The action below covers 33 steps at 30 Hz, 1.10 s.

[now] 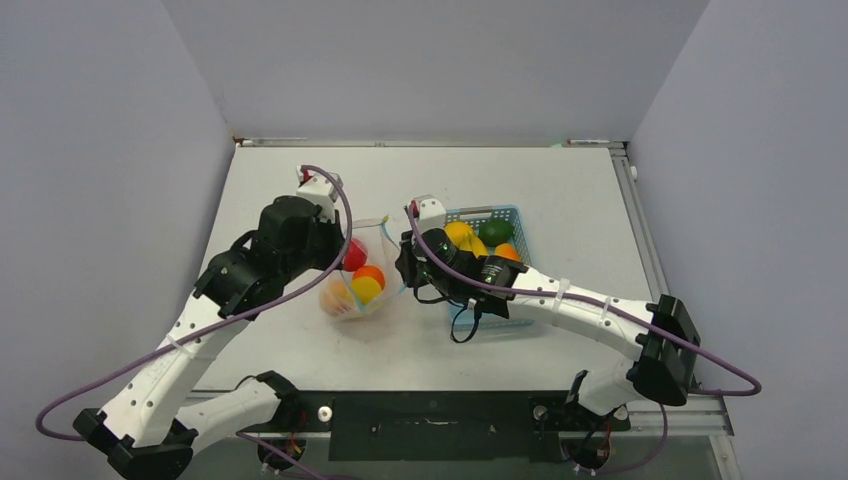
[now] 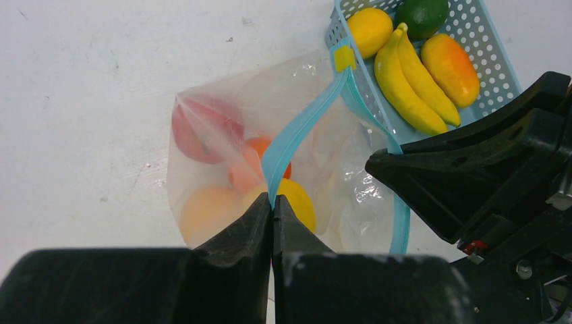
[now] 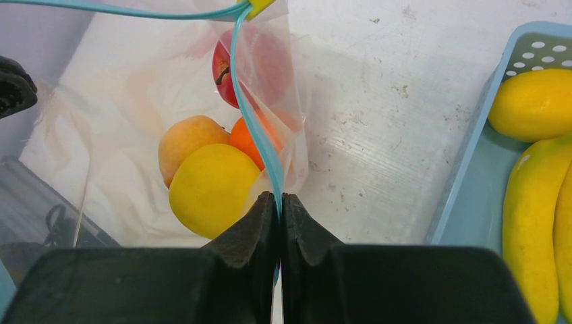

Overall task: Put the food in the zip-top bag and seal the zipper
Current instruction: Adjust the zipper food storage bag at the center of the board.

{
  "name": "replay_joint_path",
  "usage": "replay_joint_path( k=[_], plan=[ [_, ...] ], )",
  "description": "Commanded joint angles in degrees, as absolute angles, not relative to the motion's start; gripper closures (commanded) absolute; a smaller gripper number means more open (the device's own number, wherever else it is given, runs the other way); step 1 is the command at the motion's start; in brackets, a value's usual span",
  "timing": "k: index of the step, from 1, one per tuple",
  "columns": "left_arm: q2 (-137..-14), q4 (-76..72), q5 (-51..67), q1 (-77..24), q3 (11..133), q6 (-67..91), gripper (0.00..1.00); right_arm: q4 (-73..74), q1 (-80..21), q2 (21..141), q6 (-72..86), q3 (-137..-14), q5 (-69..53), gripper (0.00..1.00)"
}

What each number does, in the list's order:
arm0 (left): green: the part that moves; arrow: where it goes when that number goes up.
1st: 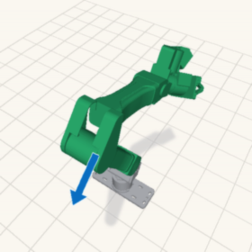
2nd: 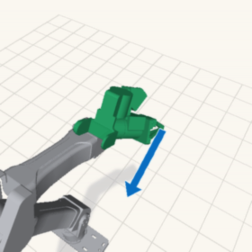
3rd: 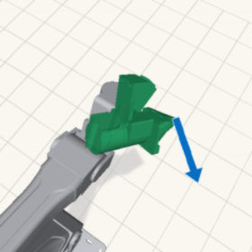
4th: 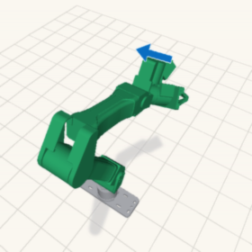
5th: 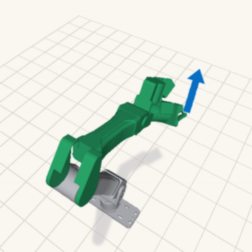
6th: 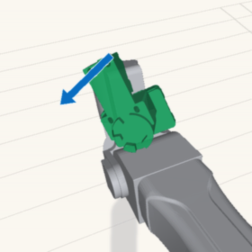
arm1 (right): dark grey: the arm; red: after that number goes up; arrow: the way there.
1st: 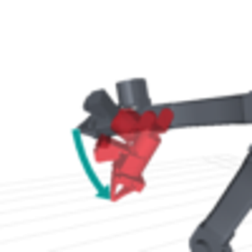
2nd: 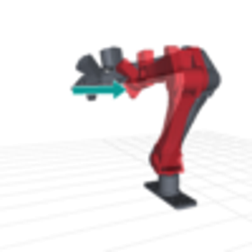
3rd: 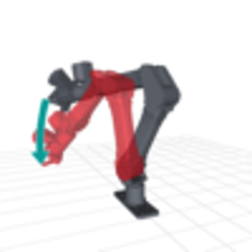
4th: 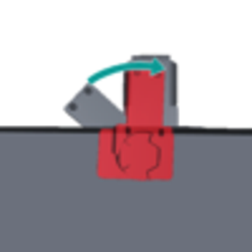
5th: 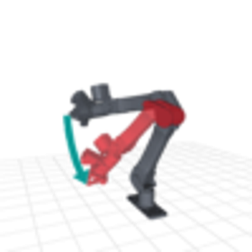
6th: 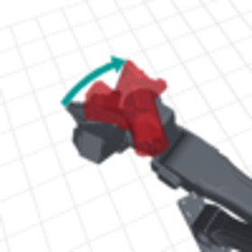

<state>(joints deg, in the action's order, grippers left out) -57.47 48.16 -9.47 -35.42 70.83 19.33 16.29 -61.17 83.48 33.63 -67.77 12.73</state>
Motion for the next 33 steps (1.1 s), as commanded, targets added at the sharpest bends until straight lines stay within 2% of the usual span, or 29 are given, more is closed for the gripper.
replay_joint_path(
  k=[1, 12, 19, 25, 33],
  plan=[
    [-56.6, 49.5, -11.3, -35.2, 73.0, 18.0, 1.00, 15.7, -61.4, 81.4, 33.0, -69.7, 14.7, 0.95],
    [-57.7, 44.9, -10.6, -35.1, 63.2, 18.9, 1.00, 14.4, -61.4, 84.5, 34.1, -67.0, 13.2, 0.95],
    [-57.3, 45.1, -10.3, -35.2, 65.3, 17.8, 1.00, 15.5, -61.4, 83.1, 33.1, -68.6, 13.9, 0.91],
    [-56.8, 45.2, -9.7, -35.2, 67.4, 17.2, 1.00, 15.9, -61.4, 81.0, 32.5, -70.1, 15.4, 0.78],
    [-56.4, 43.1, -8.5, -35.2, 66.8, 16.1, 1.00, 17.4, -61.4, 78.5, 31.5, -71.7, 17.5, 0.49]
  ],
)
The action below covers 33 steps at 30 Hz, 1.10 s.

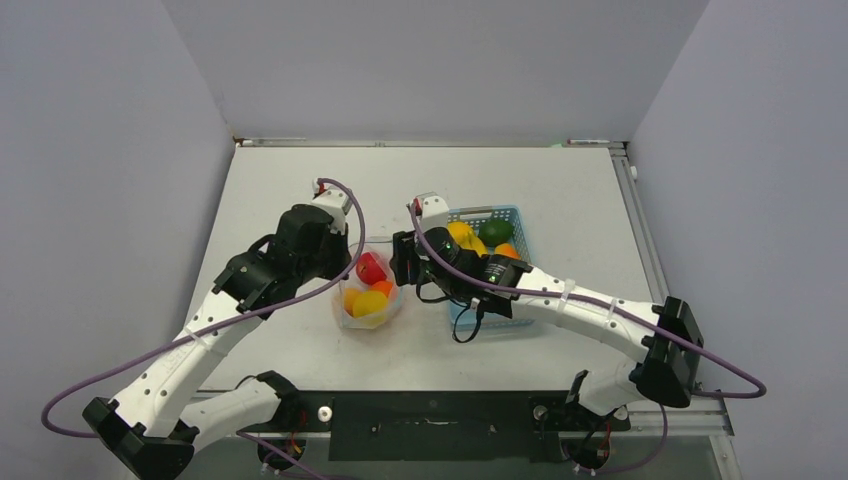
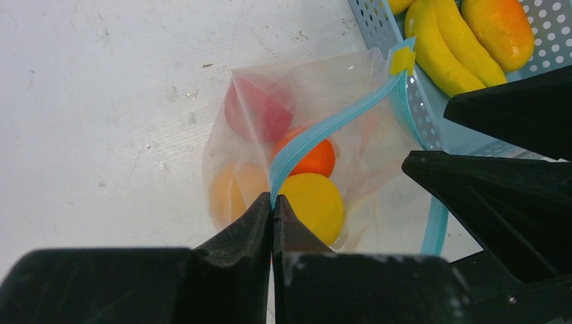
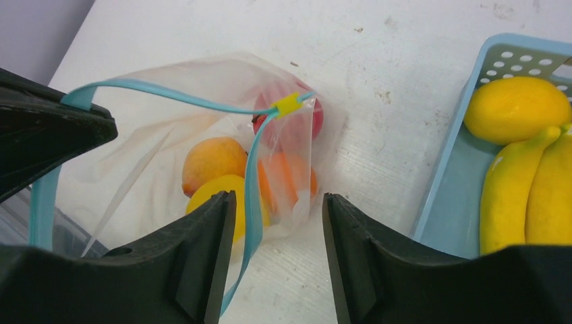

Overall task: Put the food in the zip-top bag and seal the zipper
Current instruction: Adjust the zipper food storage bag at the center of the board, then pick up the fake fruit from the bin.

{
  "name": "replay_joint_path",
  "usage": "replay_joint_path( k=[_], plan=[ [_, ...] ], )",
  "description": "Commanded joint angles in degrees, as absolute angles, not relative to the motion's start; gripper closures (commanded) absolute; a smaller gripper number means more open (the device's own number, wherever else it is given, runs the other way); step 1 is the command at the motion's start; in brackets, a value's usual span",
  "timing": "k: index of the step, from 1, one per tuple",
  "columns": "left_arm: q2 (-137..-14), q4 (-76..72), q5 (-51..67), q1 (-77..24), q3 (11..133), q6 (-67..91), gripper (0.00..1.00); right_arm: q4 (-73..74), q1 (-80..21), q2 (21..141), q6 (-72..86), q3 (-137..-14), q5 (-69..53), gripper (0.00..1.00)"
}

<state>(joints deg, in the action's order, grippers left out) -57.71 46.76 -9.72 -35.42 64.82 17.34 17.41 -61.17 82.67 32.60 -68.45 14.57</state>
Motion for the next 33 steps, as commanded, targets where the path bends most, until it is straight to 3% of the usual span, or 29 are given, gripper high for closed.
replay_joint_path(
  k=[1, 9, 17, 33],
  plan=[
    [-56.3, 42.8, -8.4, -35.2, 66.7, 15.9, 1.00, 17.9, -61.4, 77.9, 31.2, -72.0, 18.0, 0.46],
    [-55.5, 39.8, -6.8, -35.2, 64.6, 15.3, 1.00, 23.5, -60.6, 73.0, 29.1, -72.6, 25.0, 0.39],
    [-54.6, 37.7, -5.5, -34.6, 63.4, 15.5, 1.00, 30.2, -53.0, 70.6, 27.8, -70.1, 26.8, 0.36],
    [-52.5, 34.1, -1.0, -31.5, 57.4, 16.7, 1.00, 33.4, -42.5, 76.0, 24.2, -63.3, 28.3, 0.31]
  ],
)
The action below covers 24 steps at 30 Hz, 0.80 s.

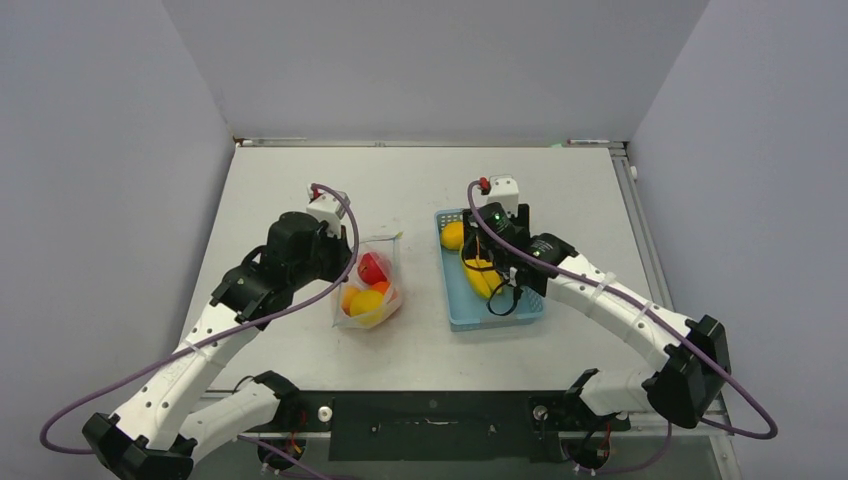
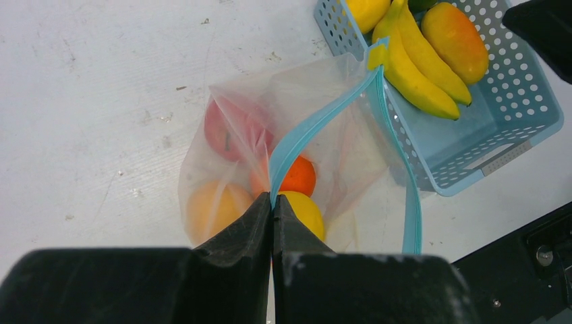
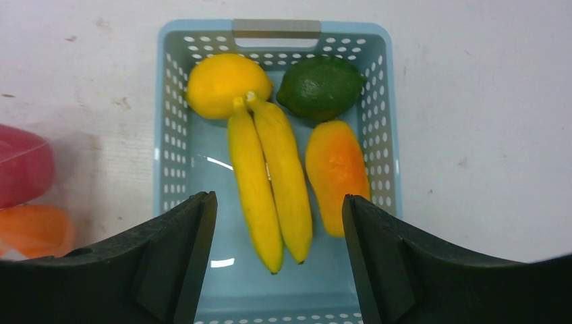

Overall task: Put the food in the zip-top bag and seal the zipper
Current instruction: Pick up the fake fruit from the bin.

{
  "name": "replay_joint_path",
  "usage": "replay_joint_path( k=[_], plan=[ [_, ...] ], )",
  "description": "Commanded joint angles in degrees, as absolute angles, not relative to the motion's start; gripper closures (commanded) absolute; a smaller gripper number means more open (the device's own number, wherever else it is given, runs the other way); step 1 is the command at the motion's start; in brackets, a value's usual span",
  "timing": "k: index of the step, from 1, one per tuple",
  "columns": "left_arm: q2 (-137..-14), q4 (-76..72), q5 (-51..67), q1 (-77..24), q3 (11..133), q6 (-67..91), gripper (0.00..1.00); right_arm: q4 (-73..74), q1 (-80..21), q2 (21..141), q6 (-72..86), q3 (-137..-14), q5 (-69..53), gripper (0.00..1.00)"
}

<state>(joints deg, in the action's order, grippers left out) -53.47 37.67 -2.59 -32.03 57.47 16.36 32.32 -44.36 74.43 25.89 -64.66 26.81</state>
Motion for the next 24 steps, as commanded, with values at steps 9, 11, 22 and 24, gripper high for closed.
replay_joint_path(
  k=[9, 11, 22, 24],
  plan=[
    [-51.1, 34.3, -1.5, -31.3, 56.4, 16.3, 1.00, 33.7, -38.6, 82.4, 23.1, -60.8, 28.4, 0.30],
    [-50.7, 34.5, -1.7, -31.3, 56.2, 16.3, 1.00, 33.3, -38.1, 83.7, 23.0, -60.7, 28.4, 0.30],
    [-50.1, 34.7, -2.7, -31.2, 55.9, 16.0, 1.00, 30.8, -35.8, 91.6, 22.1, -61.2, 28.4, 0.33],
    [-49.9, 34.8, -2.9, -31.2, 55.8, 15.9, 1.00, 30.4, -35.4, 92.6, 22.0, -61.3, 28.4, 0.33]
  ],
)
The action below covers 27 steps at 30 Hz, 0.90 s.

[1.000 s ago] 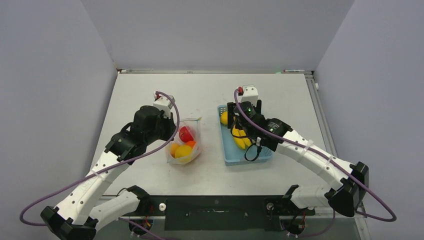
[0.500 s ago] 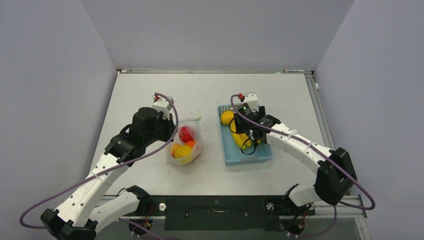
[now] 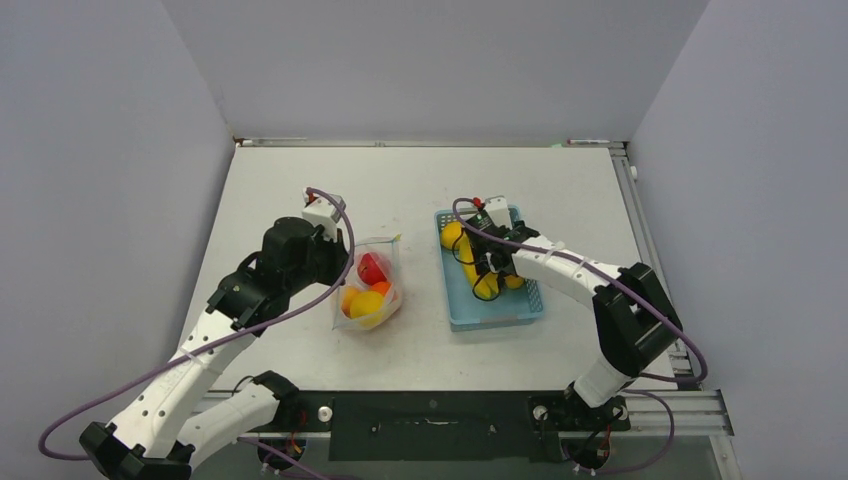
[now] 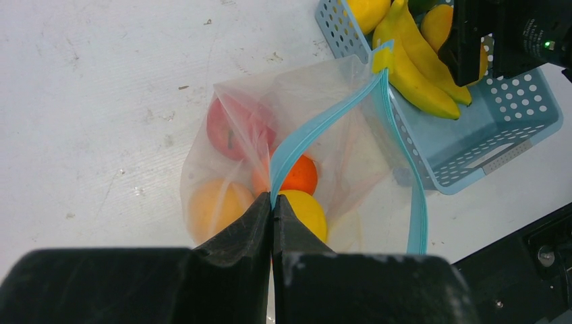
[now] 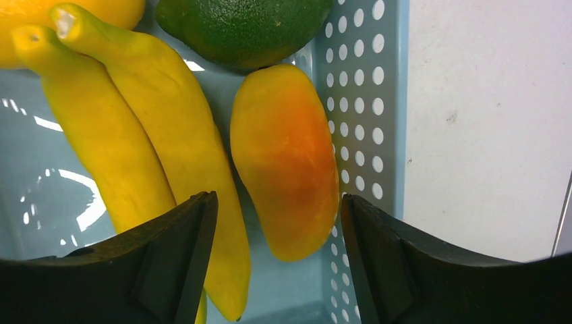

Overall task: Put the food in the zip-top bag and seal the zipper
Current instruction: Pick up the fake fruit from the bin.

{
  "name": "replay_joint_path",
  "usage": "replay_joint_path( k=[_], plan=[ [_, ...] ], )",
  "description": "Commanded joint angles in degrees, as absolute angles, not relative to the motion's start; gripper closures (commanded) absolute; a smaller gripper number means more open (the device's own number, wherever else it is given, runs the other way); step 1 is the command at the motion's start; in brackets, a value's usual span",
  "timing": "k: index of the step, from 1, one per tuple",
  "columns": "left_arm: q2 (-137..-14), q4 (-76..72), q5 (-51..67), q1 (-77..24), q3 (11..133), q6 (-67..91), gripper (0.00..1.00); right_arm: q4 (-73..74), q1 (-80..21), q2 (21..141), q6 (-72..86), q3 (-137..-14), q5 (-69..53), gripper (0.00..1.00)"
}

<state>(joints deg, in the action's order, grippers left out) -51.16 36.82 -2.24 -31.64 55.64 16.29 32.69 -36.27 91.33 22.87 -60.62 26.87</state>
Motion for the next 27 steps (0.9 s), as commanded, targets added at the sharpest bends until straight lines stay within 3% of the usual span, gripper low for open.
replay_joint_path(
  k=[1, 17, 27],
  plan=[
    [-49.8, 34.8, -3.0, -31.2, 55.8, 15.9, 1.00, 30.2, -35.2, 93.1, 21.9, -61.4, 28.4, 0.33],
    [-50.4, 35.0, -3.0, -31.2, 55.7, 15.7, 1.00, 27.9, -34.0, 100.4, 21.5, -62.2, 30.0, 0.34],
    [-51.0, 35.2, -3.3, -31.2, 55.8, 15.5, 1.00, 27.6, -34.0, 98.7, 21.7, -61.9, 30.4, 0.67]
  ],
)
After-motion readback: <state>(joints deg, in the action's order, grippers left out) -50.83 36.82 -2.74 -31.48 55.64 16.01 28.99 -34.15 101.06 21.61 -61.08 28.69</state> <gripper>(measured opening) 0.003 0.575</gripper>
